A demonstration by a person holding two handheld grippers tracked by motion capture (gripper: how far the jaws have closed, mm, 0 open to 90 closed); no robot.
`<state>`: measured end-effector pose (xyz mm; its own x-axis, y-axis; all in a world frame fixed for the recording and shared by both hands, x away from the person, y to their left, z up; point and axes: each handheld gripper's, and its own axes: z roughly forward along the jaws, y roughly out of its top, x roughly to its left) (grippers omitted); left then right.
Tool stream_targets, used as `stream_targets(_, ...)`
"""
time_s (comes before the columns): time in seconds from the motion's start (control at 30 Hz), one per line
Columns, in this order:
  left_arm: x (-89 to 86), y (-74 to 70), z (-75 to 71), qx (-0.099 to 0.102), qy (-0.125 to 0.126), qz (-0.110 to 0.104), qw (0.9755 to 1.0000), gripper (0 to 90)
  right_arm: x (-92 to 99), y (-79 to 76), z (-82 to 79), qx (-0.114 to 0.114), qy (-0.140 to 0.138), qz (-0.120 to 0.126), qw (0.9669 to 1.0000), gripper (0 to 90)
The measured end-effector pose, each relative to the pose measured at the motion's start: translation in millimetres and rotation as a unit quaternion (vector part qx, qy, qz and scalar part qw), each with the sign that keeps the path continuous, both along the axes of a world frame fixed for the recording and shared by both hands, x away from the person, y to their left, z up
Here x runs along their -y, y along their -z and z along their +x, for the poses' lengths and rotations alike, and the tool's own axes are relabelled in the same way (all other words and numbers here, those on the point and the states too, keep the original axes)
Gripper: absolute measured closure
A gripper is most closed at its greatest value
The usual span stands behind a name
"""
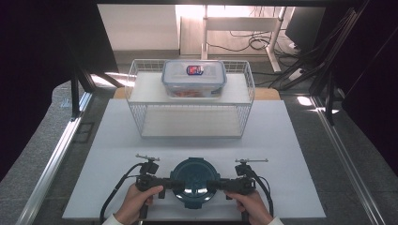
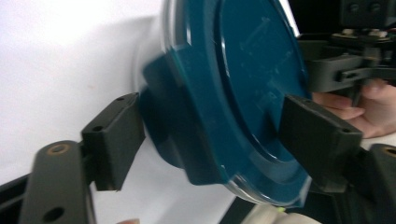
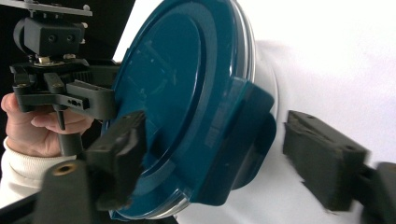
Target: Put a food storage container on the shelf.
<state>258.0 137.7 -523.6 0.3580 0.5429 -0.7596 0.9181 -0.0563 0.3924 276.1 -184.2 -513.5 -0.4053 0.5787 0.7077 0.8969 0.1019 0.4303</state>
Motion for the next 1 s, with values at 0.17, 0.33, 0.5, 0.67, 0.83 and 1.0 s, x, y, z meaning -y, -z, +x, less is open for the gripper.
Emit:
stream_targets(0.17, -4.3, 0.7, 0.5, -0.013, -0.014, -0.013, 0.9997, 29.8, -1.5, -0.1, -1.3, -0.014, -0.002, 0.013, 0.9998, 31.4)
stream_targets(0.33, -5.0, -3.6, -2.5, -0.002, -0.021, -0.013, 0.9997, 33.8, 1.4, -0.9, -0.8, -0.027, 0.010, 0.020, 0.9994, 34.9)
stream_targets(0.5, -5.2, -10.6, -8.3, 0.019, -0.031, -0.013, 0.9992, 39.3, 1.6, -11.2, -5.6, 0.005, 0.029, 0.010, 0.9995, 39.6)
stream_targets(0.67, -4.0, -13.4, -12.1, 0.032, -0.034, -0.011, 0.9988, 41.5, 3.2, -19.3, -8.4, 0.032, 0.034, 0.008, 0.9989, 41.9)
stream_targets(0.83, -3.1, -17.5, -14.5, 0.044, -0.031, -0.009, 0.9985, 42.4, 4.2, -23.6, -8.9, 0.049, 0.027, 0.006, 0.9984, 42.0)
stream_targets(1.0, -2.6, -26.0, -16.5, 0.063, -0.031, -0.012, 0.9975, 42.8, 5.3, -31.6, -9.6, 0.073, 0.021, 0.008, 0.9971, 42.0)
